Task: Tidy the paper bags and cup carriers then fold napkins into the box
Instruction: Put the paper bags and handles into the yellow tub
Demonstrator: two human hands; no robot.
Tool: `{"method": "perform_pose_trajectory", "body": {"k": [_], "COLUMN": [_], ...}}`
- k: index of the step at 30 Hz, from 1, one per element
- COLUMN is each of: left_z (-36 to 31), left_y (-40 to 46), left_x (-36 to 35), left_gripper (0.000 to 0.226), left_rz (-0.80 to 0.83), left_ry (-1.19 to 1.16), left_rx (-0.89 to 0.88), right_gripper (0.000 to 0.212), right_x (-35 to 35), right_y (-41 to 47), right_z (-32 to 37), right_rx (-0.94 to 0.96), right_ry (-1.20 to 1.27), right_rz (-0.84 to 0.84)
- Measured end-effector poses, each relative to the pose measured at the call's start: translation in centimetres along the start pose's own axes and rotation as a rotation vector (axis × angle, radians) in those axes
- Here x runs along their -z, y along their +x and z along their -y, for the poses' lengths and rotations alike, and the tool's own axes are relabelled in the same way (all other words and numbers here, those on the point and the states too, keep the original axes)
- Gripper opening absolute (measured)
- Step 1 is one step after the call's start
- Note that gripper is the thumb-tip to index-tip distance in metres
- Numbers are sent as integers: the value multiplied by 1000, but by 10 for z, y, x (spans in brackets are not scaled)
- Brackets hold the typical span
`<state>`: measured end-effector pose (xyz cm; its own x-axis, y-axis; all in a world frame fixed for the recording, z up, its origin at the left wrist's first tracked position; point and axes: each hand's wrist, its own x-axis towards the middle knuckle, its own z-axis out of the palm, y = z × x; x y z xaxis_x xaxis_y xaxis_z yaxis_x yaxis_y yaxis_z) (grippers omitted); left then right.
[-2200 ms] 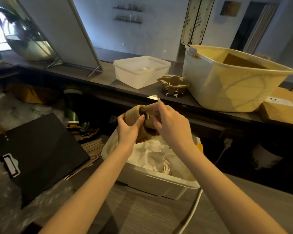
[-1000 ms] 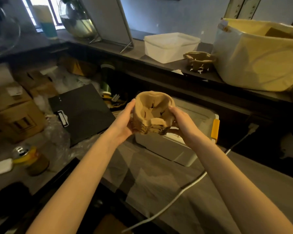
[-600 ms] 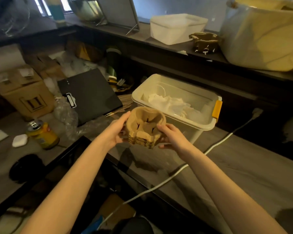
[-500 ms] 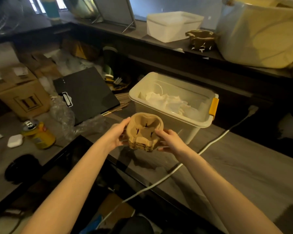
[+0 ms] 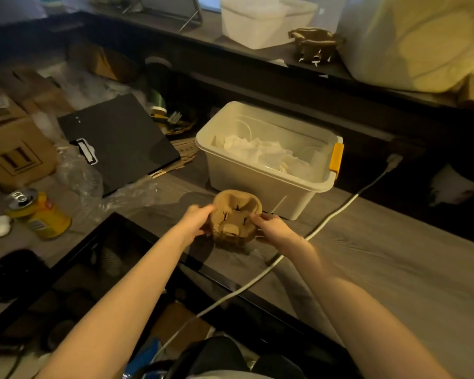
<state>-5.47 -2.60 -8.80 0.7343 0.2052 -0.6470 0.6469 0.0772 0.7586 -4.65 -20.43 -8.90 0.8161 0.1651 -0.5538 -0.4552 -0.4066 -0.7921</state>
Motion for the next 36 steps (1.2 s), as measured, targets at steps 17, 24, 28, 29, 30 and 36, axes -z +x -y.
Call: {"method": "perform_pose_trajectory", "body": {"k": [17,24,28,29,30,36], "left_z": [-115,-156,-173,-178,-181,-190], "left_y": [-31,5,34,41,49,89], "left_x": [-12,-30,-39,-42,-44,-57], "left_gripper": [21,19,25,25,25,22], "left_rz": [116,187,187,183,181,230], "left_ry": [235,340,450,484,526,921], "left_rx": [-612,-622,-658,-678,-692,-645], "right_gripper": [28,34,51,54,54,54], "right_x": [73,92,107,110,113,112], "right_y": [-41,8,40,49,58,100], "right_z": [105,110,107,107,107,116], "right_rx": [301,307,199,183,170,155], "right_ry": [-231,-269,-395,-460,-520,-814], "right_rz": [-142,-330,-374,-361,-347,-227]}}
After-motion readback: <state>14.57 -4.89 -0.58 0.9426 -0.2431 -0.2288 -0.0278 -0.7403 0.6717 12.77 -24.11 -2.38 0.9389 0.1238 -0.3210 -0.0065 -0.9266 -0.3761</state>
